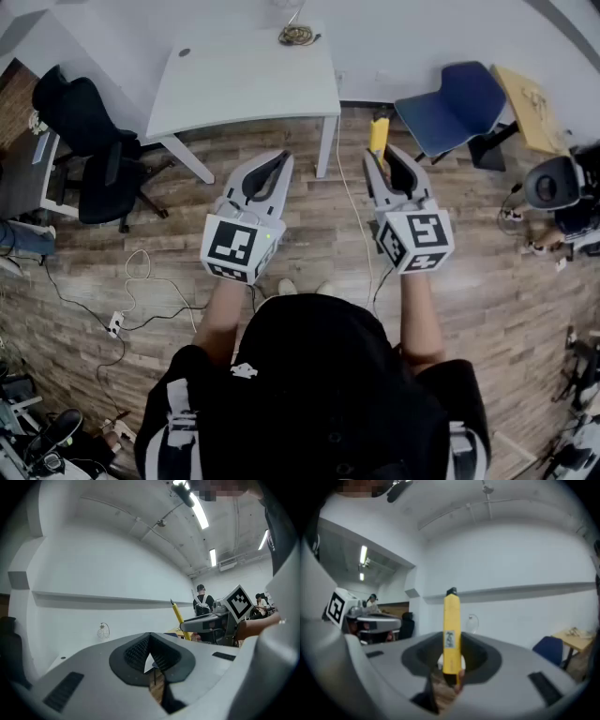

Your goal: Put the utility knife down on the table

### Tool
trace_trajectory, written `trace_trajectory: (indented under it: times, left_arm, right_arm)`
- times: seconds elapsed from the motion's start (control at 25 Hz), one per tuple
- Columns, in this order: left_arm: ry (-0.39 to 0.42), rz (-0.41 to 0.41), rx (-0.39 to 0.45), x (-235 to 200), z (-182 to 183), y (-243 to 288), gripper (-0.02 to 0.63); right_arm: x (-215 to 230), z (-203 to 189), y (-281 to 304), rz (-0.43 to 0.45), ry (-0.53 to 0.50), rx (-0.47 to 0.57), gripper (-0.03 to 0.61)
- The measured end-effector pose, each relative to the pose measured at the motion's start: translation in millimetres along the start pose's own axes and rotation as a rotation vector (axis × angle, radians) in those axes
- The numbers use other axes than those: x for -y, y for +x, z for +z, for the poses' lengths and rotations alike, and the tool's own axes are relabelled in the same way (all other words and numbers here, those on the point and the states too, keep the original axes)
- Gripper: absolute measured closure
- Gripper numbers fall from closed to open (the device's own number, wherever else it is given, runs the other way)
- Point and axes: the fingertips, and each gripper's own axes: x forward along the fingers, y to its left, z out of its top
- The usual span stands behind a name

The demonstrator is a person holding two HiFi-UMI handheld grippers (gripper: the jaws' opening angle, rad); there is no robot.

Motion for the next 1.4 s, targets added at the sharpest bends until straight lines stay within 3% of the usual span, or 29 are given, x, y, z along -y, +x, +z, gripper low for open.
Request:
trace_trajectory:
  times: [0.84, 1.4]
  left_arm:
    - [0.009, 0.028, -0.044, 51, -11, 4, 0.597]
    - [0.0, 0.041, -0.046, 30, -15, 19, 0.597]
  right_arm:
    - [23, -19, -29, 0.059, 0.004, -0.008, 0.443]
    - [23, -24, -3, 0.076, 0.007, -0.023, 0.443]
